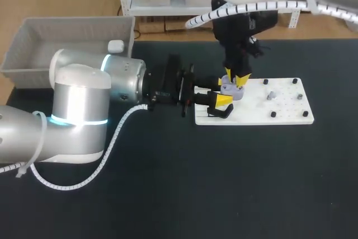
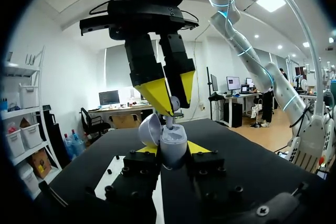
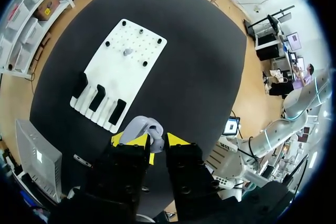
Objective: Pick up each earbud case from the left stands, insert the matching earbuds, close the lid, and place the case in the box.
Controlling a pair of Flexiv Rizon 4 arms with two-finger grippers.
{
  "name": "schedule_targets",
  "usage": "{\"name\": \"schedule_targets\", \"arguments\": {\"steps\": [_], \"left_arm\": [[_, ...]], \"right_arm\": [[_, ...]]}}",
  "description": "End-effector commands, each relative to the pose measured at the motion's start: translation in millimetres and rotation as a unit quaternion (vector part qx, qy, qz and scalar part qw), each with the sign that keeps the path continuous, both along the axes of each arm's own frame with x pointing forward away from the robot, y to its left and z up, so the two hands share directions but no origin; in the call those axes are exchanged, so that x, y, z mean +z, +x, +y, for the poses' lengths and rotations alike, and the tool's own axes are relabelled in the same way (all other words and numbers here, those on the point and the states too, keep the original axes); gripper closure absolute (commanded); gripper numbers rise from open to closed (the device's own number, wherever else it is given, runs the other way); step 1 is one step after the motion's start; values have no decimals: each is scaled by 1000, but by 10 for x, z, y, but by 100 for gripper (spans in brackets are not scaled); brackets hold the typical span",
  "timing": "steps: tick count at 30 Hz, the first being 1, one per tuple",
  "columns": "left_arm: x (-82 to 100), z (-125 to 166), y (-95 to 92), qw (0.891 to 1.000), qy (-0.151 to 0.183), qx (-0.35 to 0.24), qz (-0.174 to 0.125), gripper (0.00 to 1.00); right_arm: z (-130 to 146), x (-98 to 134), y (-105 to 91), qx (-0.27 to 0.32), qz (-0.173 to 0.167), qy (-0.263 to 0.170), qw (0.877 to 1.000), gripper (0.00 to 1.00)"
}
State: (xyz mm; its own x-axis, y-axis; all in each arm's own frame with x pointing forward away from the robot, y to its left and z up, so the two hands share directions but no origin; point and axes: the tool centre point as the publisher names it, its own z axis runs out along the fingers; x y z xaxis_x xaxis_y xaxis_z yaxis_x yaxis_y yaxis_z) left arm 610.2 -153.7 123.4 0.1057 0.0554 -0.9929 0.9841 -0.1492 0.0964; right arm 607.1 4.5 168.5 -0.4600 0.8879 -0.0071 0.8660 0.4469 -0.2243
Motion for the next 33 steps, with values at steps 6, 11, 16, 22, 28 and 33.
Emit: {"name": "schedule_targets", "arguments": {"steps": [6,11,16,22,28,33], "left_arm": [[-3,0,-16,1000,-1,3,-2,100],[-3,0,-16,1000,-1,3,-2,100],[-3,0,-16,1000,-1,3,-2,100],[-3,0,-16,1000,-1,3,-2,100],[-3,0,-16,1000,-1,3,-2,100],[-3,0,-16,1000,-1,3,-2,100]], "right_arm": [[-22,-24,-5,-4,4,5,1000,100],[-26,-52,-15,-1,4,2,1000,100],[-36,-82,-13,-1,4,-2,1000,100],[-39,-100,-24,-1,0,7,1000,0],[-108,54,-226,8,-23,43,999,0],[-270,247,-489,60,-86,64,992,0]]}}
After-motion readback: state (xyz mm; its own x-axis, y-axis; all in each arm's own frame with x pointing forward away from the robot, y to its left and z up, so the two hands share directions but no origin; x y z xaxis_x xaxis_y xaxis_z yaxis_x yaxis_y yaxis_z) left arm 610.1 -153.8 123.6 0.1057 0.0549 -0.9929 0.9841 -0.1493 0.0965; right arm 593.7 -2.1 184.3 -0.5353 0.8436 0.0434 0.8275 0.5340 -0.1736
